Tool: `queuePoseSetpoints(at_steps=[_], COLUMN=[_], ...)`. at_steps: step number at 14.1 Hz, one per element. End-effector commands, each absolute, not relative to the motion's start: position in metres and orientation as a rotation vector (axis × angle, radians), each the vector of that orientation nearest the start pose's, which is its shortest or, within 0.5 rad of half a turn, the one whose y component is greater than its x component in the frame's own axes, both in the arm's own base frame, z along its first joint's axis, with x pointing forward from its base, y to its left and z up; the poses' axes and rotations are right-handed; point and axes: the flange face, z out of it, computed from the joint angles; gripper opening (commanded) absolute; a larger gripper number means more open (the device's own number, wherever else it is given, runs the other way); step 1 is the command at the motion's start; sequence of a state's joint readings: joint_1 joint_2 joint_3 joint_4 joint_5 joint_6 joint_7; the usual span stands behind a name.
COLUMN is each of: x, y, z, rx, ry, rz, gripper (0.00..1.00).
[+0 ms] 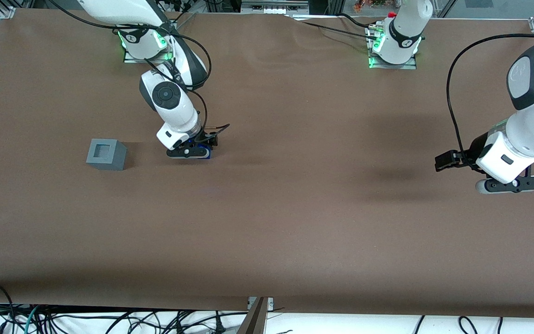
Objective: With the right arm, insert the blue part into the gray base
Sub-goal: 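Close the right gripper on the blue part and lift it, then carry the blue part over the gray base's square hole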
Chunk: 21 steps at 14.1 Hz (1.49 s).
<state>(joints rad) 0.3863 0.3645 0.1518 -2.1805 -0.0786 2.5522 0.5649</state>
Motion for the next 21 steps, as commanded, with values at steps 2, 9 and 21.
queuePoseSetpoints(at_steps=[2, 9, 21], x=[0.487, 0.515, 0.558], y=[0.292, 0.282, 0.044], z=[0.225, 0.299, 0.408], rx=[-3.135, -3.201, -3.197], ry=[-0.057, -0.031, -0.065], rz=[-0.039, 0.022, 0.274], gripper=[0.23, 0.2, 0.2])
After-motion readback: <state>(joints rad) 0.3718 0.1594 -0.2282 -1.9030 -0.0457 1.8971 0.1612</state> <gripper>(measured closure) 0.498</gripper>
